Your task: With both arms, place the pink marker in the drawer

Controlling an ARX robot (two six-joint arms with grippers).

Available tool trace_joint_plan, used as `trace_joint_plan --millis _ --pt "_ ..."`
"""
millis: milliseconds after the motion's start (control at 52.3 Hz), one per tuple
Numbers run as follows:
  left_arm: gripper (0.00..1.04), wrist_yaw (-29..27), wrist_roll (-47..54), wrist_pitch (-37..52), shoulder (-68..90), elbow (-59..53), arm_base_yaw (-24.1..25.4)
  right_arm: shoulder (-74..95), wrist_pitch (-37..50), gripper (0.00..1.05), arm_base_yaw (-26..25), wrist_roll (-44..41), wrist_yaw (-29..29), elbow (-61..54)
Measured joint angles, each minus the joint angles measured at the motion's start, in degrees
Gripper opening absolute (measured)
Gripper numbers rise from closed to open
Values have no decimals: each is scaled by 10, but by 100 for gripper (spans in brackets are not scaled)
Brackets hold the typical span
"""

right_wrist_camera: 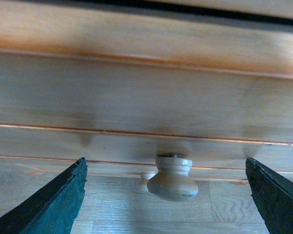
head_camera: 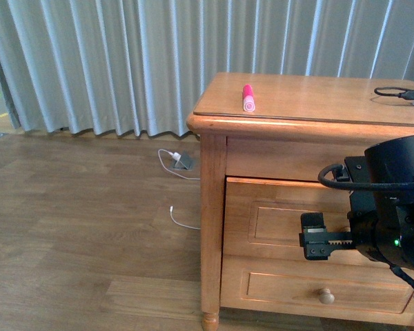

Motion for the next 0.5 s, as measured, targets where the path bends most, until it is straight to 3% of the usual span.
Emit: trace_joint_plan --millis 382,497 --pt "99 0 0 0 0 0 0 10 -15 96 -24 14 -13 13" --pt "99 0 0 0 0 0 0 14 -16 81 -28 17 -21 17"
